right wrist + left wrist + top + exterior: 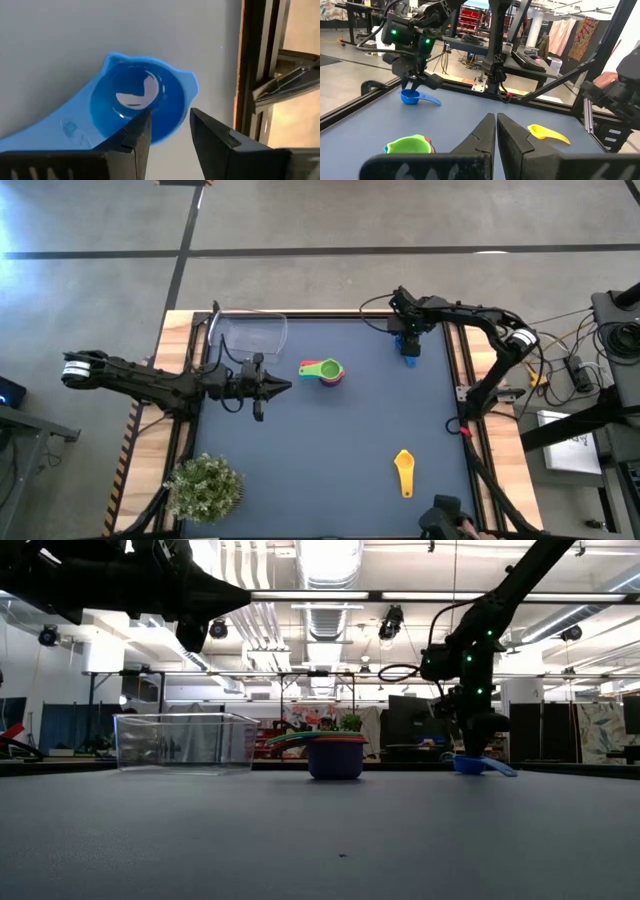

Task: Nest measuring cups in basket
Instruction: Stack the blue measuring cup on top of the green measuring cup, then stack the yellow measuring cup on top of the blue measuring cup

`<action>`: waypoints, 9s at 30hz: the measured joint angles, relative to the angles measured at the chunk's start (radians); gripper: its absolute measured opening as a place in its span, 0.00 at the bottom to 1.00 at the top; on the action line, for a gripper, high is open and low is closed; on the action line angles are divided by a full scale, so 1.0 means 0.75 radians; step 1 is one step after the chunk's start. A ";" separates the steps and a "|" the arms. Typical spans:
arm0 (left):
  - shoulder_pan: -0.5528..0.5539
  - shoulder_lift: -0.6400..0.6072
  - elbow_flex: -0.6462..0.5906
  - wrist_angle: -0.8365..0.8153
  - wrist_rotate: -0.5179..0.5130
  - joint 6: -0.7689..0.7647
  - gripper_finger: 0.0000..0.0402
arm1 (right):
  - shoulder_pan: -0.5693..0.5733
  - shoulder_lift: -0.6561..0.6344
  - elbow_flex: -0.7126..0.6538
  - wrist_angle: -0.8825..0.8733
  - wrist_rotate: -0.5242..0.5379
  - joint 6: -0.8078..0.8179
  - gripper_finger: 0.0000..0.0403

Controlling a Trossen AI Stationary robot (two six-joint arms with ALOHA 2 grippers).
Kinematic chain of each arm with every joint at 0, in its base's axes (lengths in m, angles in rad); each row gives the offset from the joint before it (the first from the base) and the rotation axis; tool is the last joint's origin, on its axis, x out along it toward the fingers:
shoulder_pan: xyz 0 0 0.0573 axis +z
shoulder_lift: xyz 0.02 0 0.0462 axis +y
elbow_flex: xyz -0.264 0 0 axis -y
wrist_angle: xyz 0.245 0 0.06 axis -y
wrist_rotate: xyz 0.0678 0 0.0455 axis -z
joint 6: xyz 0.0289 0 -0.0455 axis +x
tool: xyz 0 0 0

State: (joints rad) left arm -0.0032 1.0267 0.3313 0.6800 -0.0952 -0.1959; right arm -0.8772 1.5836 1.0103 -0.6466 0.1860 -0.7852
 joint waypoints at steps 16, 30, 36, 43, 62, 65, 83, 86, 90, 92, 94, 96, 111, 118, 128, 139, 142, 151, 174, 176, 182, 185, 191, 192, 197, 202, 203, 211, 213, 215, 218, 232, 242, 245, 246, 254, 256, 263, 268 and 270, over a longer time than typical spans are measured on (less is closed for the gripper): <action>0.000 0.000 0.000 -0.011 0.001 0.004 0.00 | 0.001 0.128 0.228 -0.220 -0.005 0.727 0.04; 0.000 0.000 0.000 -0.011 0.001 -0.001 0.00 | 0.077 0.034 0.091 0.031 -0.554 1.191 0.02; 0.000 0.000 0.000 -0.014 0.005 -0.007 0.00 | 0.174 0.014 -0.079 0.300 -0.704 1.341 0.02; 0.000 0.000 0.000 -0.015 0.004 -0.006 0.00 | 0.359 0.013 -0.162 0.414 -0.757 1.453 0.04; 0.000 0.001 -0.001 -0.036 0.002 -0.011 0.00 | 0.535 0.010 0.030 0.088 -0.568 1.037 0.28; 0.000 0.001 -0.001 -0.036 -0.001 -0.011 0.00 | 0.573 0.010 0.071 0.070 -0.475 0.944 0.31; 0.000 0.001 -0.001 -0.044 -0.001 -0.006 0.00 | 0.661 0.011 0.093 0.124 -0.384 0.595 0.36; 0.000 0.001 -0.001 -0.044 -0.001 -0.003 0.00 | 0.661 0.012 0.084 0.146 -0.385 0.584 0.36; -0.001 0.001 -0.001 -0.043 -0.001 -0.001 0.00 | 0.661 0.012 0.080 0.152 -0.385 0.559 0.36; 0.000 0.001 -0.001 -0.043 -0.001 0.000 0.00 | 0.661 0.014 0.077 0.152 -0.385 0.558 0.36; 0.000 0.001 -0.001 -0.043 -0.001 0.005 0.00 | 0.661 0.029 0.077 0.158 -0.387 0.557 0.36; 0.000 0.001 -0.001 -0.043 0.000 0.009 0.00 | 0.661 0.053 0.077 0.151 -0.385 0.548 0.36; 0.000 0.001 -0.001 -0.060 0.000 0.025 0.00 | 0.660 0.105 0.084 0.184 -0.385 0.536 0.33; 0.000 0.001 -0.001 -0.060 -0.001 0.025 0.00 | 0.660 0.105 0.084 0.165 -0.386 0.558 0.19; 0.000 0.001 -0.001 -0.064 -0.001 0.030 0.00 | 0.660 0.101 0.085 0.115 -0.414 0.738 0.03; 0.000 0.001 -0.001 -0.059 -0.003 0.030 0.00 | 0.673 0.054 0.085 0.236 -0.841 0.894 0.02; 0.000 0.001 -0.001 -0.059 -0.003 0.030 0.00 | 0.670 0.011 0.106 0.317 -0.965 0.952 0.02; 0.000 0.001 -0.001 -0.044 -0.039 0.035 0.00 | 0.674 -0.022 0.177 0.641 -0.488 1.243 0.02; 0.000 0.001 -0.001 -0.045 -0.035 0.025 0.00 | 0.646 0.073 0.174 0.524 -0.455 1.409 0.13; 0.000 0.001 -0.001 -0.045 -0.035 0.025 0.00 | 0.645 0.073 0.174 0.523 -0.452 1.408 0.17; 0.000 0.001 -0.001 -0.052 -0.035 0.024 0.00 | 0.642 0.056 0.174 0.520 -0.444 1.380 0.30; 0.000 0.001 -0.001 -0.054 -0.033 0.024 0.00 | 0.640 0.039 0.174 0.513 -0.441 1.327 0.35; 0.000 0.001 -0.001 -0.066 -0.030 0.024 0.00 | 0.652 -0.057 0.174 0.326 -0.454 0.969 0.39; 0.000 0.001 -0.001 -0.070 -0.030 0.024 0.00 | 0.663 -0.079 0.174 0.260 -0.455 0.927 0.39; 0.000 0.001 -0.001 -0.073 -0.030 0.024 0.00 | 0.756 -0.192 0.172 -0.060 -0.418 0.945 0.35; 0.000 0.001 -0.001 -0.074 -0.031 0.016 0.00 | 0.921 -0.272 0.129 -0.357 -0.309 1.068 0.31; 0.000 0.001 -0.001 -0.075 -0.031 0.012 0.00 | 0.966 -0.294 0.112 -0.394 -0.311 1.063 0.30; -0.001 0.001 -0.001 -0.081 -0.031 0.004 0.00 | 1.354 -0.463 -0.041 -0.448 -0.317 1.264 0.26; -0.001 0.001 -0.001 -0.081 -0.031 0.004 0.00 | 1.422 -0.496 -0.072 -0.446 -0.319 1.288 0.25; -0.001 0.001 -0.001 -0.081 -0.032 0.004 0.00 | 1.482 -0.514 -0.101 -0.440 -0.315 1.299 0.25; -0.003 0.001 -0.001 -0.081 -0.032 -0.009 0.00 | 1.566 -0.511 -0.129 -0.411 -0.318 1.363 0.25; -0.004 0.001 -0.001 -0.104 -0.026 -0.033 0.00 | 1.775 -0.255 -0.126 -0.195 -0.330 1.117 0.25; -0.004 0.001 -0.001 -0.105 -0.025 -0.039 0.00 | 1.783 -0.077 -0.109 -0.201 -0.329 1.021 0.20; -0.004 0.001 -0.001 -0.105 -0.025 -0.042 0.00 | 1.783 -0.039 -0.109 -0.200 -0.328 1.010 0.19; -0.004 0.001 -0.001 -0.105 -0.025 -0.042 0.00 | 1.783 -0.027 -0.109 -0.200 -0.328 1.009 0.18; -0.004 0.019 -0.001 -0.104 -0.024 -0.040 0.00 | 1.781 -0.008 -0.107 -0.187 -0.276 1.005 0.12; -0.004 0.032 -0.001 -0.100 -0.024 -0.039 0.00 | 1.776 -0.028 -0.107 -0.145 -0.240 1.025 0.10; -0.004 0.085 -0.002 -0.010 -0.023 -0.036 0.00 | 1.715 -0.082 -0.057 -0.093 -0.142 1.235 0.03; -0.004 0.104 0.000 0.120 0.047 -0.042 0.00 | 1.596 -0.092 -0.002 0.015 -0.012 1.416 0.02; -0.004 0.104 0.004 0.142 0.099 -0.042 0.00 | 1.533 -0.097 0.012 0.094 -0.003 1.413 0.02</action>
State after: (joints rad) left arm -0.0059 1.1048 0.3345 0.7864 -0.0212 -0.2272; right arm 0.2729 1.5110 1.0195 -0.5757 0.1841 0.2748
